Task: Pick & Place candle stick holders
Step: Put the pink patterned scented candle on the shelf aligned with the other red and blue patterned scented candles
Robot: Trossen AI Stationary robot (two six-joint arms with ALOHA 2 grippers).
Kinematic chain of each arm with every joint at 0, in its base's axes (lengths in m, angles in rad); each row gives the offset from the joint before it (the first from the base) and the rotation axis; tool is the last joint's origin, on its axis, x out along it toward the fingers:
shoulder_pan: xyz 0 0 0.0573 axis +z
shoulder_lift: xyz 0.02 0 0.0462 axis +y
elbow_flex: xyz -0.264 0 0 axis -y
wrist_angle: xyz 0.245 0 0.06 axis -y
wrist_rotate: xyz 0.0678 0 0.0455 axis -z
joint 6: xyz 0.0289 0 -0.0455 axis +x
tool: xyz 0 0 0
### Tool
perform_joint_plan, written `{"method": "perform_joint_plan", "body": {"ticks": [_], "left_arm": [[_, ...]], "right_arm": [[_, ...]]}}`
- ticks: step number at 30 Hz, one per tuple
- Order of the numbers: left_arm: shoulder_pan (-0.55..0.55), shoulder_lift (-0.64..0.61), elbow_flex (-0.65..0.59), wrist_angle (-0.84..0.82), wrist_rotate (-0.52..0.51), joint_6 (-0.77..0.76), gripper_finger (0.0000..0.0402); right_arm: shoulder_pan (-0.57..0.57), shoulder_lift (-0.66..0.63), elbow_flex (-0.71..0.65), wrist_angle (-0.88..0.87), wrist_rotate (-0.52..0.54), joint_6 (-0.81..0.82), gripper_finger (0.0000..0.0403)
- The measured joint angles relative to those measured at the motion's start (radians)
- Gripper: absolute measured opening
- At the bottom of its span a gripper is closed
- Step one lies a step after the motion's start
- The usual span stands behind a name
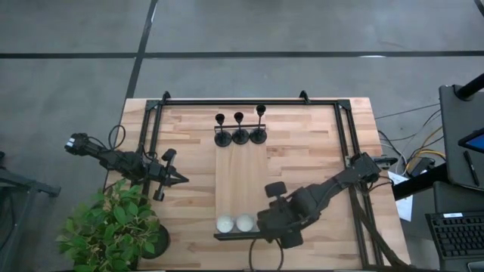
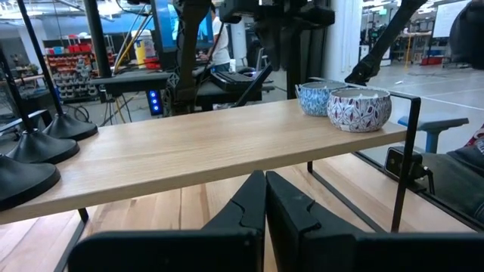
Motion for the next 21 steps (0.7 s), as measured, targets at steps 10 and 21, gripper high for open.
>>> {"method": "perform_joint_plan", "body": {"ticks": [10,21], "left_arm": [[0.0,0.0,0.0,-0.003,0.0,0.0,0.001],[0.0,0.0,0.0,-0.007,0.0,0.0,0.001]], "right_arm": [[0.123,-0.136,-0.217,0.006,0.163,0.223,0.006],[0.198,-0.444,-0.778,0.349,0.153,0.488,0.0057]]}}
